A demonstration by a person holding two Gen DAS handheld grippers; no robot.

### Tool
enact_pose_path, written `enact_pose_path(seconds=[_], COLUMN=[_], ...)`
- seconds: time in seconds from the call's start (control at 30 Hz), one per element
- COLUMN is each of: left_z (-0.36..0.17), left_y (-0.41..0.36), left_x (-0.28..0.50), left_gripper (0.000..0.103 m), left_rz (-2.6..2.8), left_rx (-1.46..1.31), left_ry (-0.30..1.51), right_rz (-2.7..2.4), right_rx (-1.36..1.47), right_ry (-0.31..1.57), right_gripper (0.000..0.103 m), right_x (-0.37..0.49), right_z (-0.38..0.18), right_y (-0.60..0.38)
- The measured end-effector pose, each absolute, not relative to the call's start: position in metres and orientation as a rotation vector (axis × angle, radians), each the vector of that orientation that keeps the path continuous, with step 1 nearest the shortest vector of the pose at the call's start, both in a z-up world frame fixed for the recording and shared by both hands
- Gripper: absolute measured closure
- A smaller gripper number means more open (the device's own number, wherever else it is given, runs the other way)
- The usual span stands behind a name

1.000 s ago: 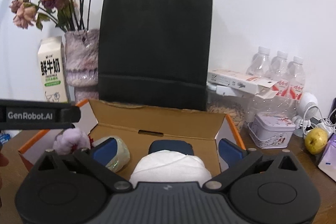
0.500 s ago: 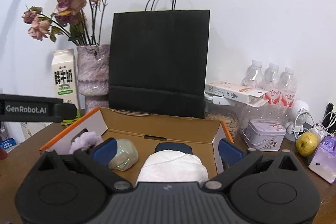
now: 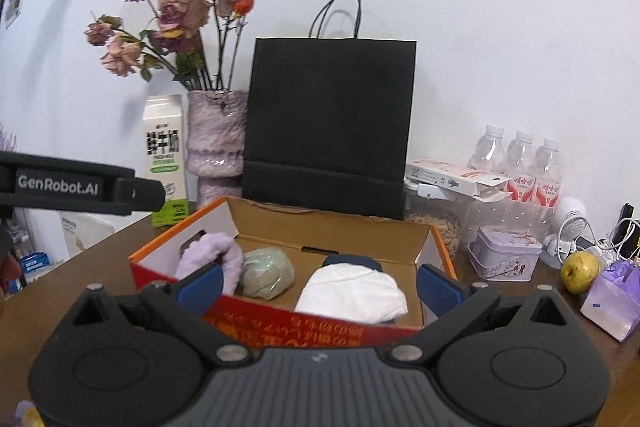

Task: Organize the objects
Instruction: 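Move both tools back from the box toward the plush sheep toy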

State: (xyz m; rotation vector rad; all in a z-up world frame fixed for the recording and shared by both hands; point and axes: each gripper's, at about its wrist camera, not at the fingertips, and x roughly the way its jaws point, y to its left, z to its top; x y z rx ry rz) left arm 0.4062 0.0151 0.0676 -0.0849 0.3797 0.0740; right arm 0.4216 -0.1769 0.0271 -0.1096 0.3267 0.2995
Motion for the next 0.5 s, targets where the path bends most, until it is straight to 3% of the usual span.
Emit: enact_pose_path(seconds=[0.5], left_z=[0.073], left_y=[0.032], left_x=[0.351], left_gripper=[0.0], left_rz=[0.096], left_rx=[-0.092], left_ry=[0.38], right_rz=[0.357], right_rx=[-0.098], right_ry=[0.35], right_gripper=[0.0], right_x=[0.362], right_z=[0.021], right_y=[-0.178])
